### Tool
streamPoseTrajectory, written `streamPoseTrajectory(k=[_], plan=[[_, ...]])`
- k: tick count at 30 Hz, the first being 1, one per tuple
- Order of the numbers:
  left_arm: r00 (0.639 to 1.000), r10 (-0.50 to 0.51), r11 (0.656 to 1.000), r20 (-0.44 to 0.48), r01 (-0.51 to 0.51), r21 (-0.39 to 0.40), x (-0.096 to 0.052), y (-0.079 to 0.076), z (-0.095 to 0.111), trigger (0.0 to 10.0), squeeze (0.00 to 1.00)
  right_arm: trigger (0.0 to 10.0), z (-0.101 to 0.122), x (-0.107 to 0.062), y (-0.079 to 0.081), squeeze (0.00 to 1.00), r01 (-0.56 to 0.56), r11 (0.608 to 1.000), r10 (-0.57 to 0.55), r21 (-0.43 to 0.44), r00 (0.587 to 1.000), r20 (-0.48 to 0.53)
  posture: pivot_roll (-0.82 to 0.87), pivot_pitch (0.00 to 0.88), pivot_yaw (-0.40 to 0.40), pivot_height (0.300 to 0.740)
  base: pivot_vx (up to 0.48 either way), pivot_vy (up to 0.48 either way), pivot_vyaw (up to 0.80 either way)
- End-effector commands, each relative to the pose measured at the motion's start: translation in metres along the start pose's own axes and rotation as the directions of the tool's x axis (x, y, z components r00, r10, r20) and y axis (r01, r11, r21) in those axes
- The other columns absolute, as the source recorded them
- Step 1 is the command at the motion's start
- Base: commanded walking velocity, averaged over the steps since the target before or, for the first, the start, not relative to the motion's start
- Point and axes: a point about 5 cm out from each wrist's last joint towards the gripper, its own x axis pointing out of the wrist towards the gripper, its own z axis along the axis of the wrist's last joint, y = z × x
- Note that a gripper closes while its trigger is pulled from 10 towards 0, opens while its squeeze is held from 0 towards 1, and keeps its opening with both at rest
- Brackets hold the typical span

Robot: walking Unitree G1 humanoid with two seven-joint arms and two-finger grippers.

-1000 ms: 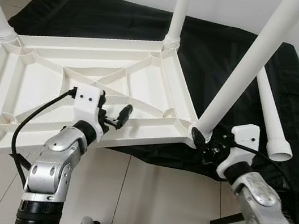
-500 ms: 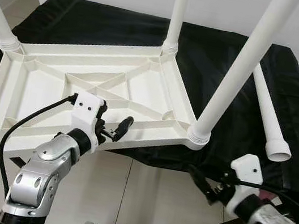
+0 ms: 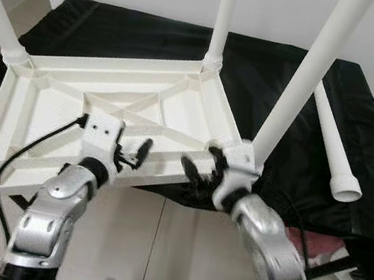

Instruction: Building children table

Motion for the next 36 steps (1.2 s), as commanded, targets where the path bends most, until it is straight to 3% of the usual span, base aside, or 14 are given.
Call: streamPoseTrajectory(k=[1, 5, 7, 11, 16, 22, 29, 30, 35, 36], plan=[[1.0, -0.02, 1.0, -0.001, 0.02, 0.007, -0.006, 0.005, 0.002, 10.0, 0.0, 10.0, -0.009, 0.005, -0.006, 0.0, 0.06, 0.998, -0.06, -0.013, 0.998, -0.035, 0.07, 0.093, 0.003, 0.74, 0.0, 0.0, 0.0], [0.997, -0.068, 0.996, -0.038, 0.07, 0.047, -0.022, 0.022, 0.006, 10.0, 0.0, 10.0, -0.003, 0.032, -0.012, 0.0, 0.081, 0.996, -0.082, -0.043, 0.996, -0.042, 0.1, 0.101, -0.004, 0.74, 0.0, 0.0, 0.0], [0.996, -0.079, 0.996, -0.042, 0.081, 0.047, -0.023, 0.022, 0.006, 10.0, 0.0, 10.0, -0.002, 0.034, -0.011, 0.0, 0.078, 0.996, -0.08, -0.044, 0.996, -0.042, 0.1, 0.101, -0.004, 0.74, 0.0, 0.0, 0.0], [0.976, -0.194, 0.976, -0.097, 0.202, 0.079, -0.037, 0.011, -0.003, 10.0, 0.0, 10.0, -0.009, 0.047, -0.009, 0.0, 0.024, 0.999, -0.029, -0.04, 0.993, -0.113, 0.1, 0.112, -0.014, 0.74, 0.0, 0.0, 0.0], [0.961, -0.223, 0.966, -0.165, 0.24, 0.091, -0.05, 0.009, -0.01, 10.0, 0.0, 10.0, -0.014, 0.057, -0.006, 0.0, -0.017, 1.0, 0.014, -0.014, 0.989, -0.146, 0.12, 0.128, -0.032, 0.74, 0.0, 0.0, 0.0], [0.937, -0.155, 0.979, -0.314, 0.189, 0.081, -0.065, 0.013, -0.033, 10.0, 0.0, 10.0, -0.025, 0.069, -0.004, 0.0, -0.029, 0.999, 0.031, 0.014, 0.981, -0.189, 0.13, 0.137, -0.057, 0.74, 0.0, 0.0, 0.0], [0.898, -0.077, 0.991, -0.434, 0.116, 0.066, -0.066, 0.017, -0.061, 10.0, 0.0, 10.0, -0.04, 0.069, -0.005, 0.0, -0.055, 0.998, 0.052, -0.002, 0.967, -0.251, 0.12, 0.126, -0.066, 0.74, 0.0, 0.0, 0.0], [0.897, -0.026, 0.994, -0.44, 0.069, 0.082, -0.059, 0.022, -0.068, 10.0, 0.0, 10.0, -0.046, 0.067, -0.009, 0.0, -0.043, 0.999, 0.039, -0.007, 0.962, -0.271, 0.13, 0.125, -0.076, 0.74, 0.0, 0.0, 0.0], [0.899, -0.009, 0.995, -0.438, 0.053, 0.087, -0.056, 0.024, -0.069, 10.0, 0.0, 10.0, -0.048, 0.066, -0.011, 0.0, -0.037, 0.999, 0.034, -0.007, 0.961, -0.276, 0.13, 0.122, -0.077, 0.74, 0.0, 0.0, 0.0], [0.891, 0.09, 0.992, -0.446, -0.042, 0.117, -0.046, 0.036, -0.072, 10.0, 0.0, 10.0, -0.052, 0.064, -0.017, 0.0, -0.026, 0.999, 0.015, -0.032, 0.957, -0.29, 0.11, 0.111, -0.066, 0.74, 0.0, 0.0, 0.0]])
